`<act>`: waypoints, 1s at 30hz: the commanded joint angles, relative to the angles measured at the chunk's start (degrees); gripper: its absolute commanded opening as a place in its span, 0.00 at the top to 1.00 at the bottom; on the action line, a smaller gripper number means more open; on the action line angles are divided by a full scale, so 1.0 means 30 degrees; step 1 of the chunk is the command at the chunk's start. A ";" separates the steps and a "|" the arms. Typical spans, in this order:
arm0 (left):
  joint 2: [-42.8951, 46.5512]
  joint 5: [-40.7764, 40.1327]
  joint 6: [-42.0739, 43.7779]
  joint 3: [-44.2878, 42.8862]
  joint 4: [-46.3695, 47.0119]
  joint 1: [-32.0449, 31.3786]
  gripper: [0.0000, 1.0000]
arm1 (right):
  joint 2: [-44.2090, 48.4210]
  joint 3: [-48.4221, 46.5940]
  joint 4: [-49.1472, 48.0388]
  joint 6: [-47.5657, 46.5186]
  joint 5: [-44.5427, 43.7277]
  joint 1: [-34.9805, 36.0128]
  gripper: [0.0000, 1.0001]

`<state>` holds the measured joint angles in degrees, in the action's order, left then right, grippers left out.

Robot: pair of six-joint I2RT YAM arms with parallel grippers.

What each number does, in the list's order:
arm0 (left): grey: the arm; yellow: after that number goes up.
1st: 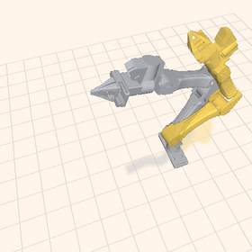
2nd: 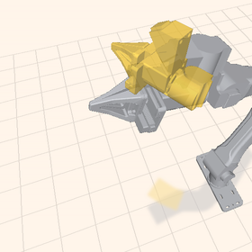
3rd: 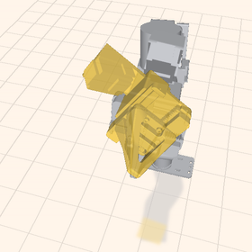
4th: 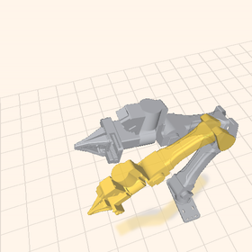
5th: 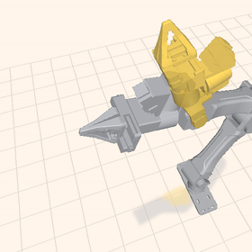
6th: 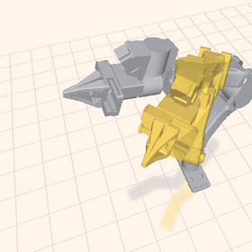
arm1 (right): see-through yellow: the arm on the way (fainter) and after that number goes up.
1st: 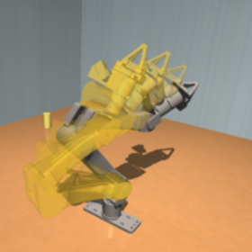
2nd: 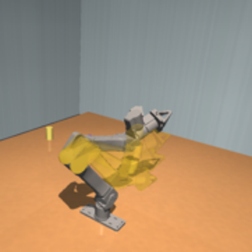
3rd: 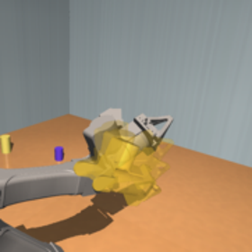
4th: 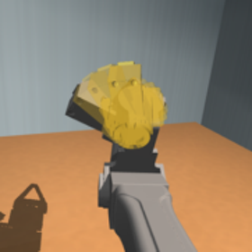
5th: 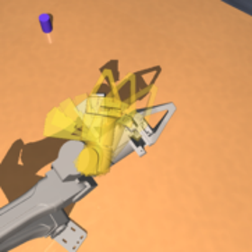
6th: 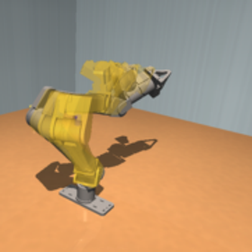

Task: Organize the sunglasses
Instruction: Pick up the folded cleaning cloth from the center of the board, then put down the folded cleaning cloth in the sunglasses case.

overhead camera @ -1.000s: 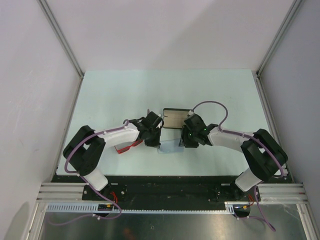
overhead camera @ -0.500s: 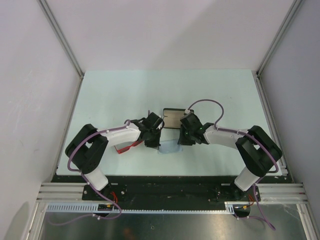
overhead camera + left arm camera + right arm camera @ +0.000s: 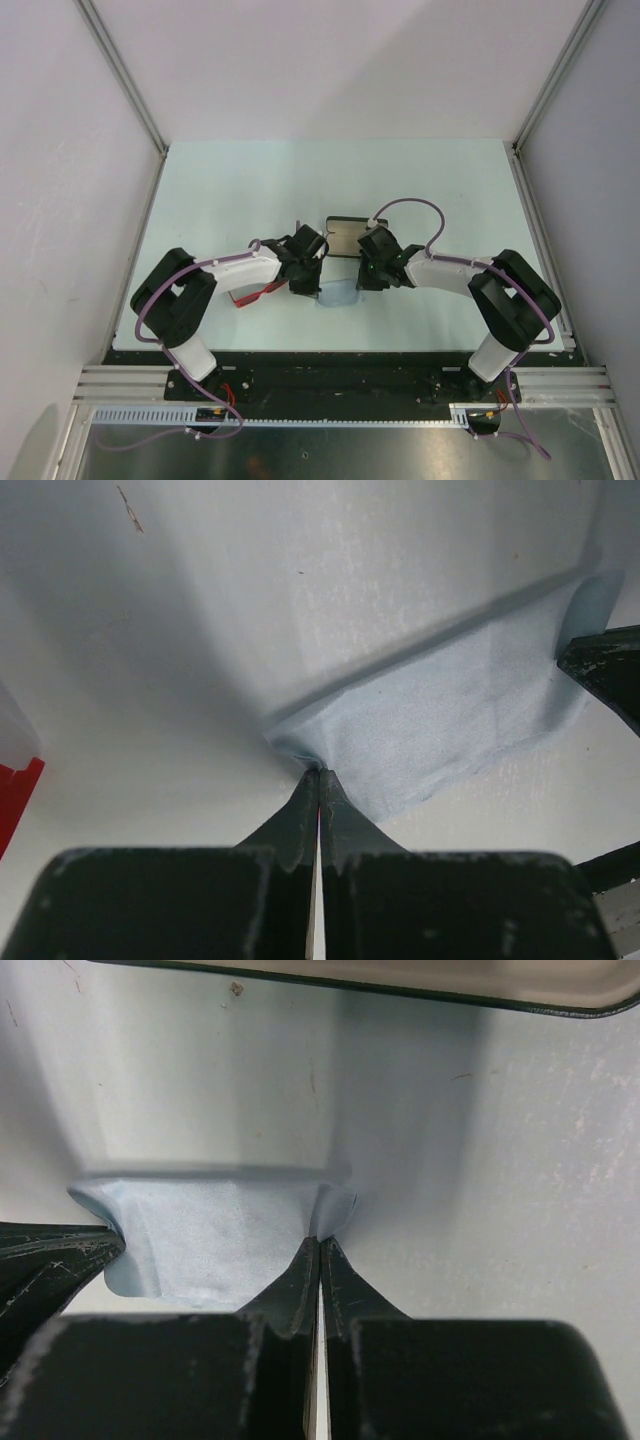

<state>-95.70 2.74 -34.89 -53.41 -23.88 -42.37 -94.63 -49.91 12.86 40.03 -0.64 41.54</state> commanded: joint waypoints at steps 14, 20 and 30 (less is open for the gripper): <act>0.1371 -0.0298 0.0527 -0.1561 0.0401 -0.0056 1.00 | 0.1425 -0.1116 0.1366 -0.0688 -0.1221 0.0392 1.00; 0.1402 -0.0474 0.0908 -0.2938 0.0372 -0.0056 1.00 | 0.2246 -0.1585 0.1513 -0.0512 -0.1689 0.0334 1.00; 0.0641 -0.0709 0.1757 -0.4872 0.0284 0.0178 0.99 | 0.2598 -0.2289 0.1514 -0.0775 -0.2596 -0.0690 1.00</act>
<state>-93.84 1.65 -31.81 -64.36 -23.33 -42.28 -88.92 -54.08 17.32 38.72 -5.54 41.08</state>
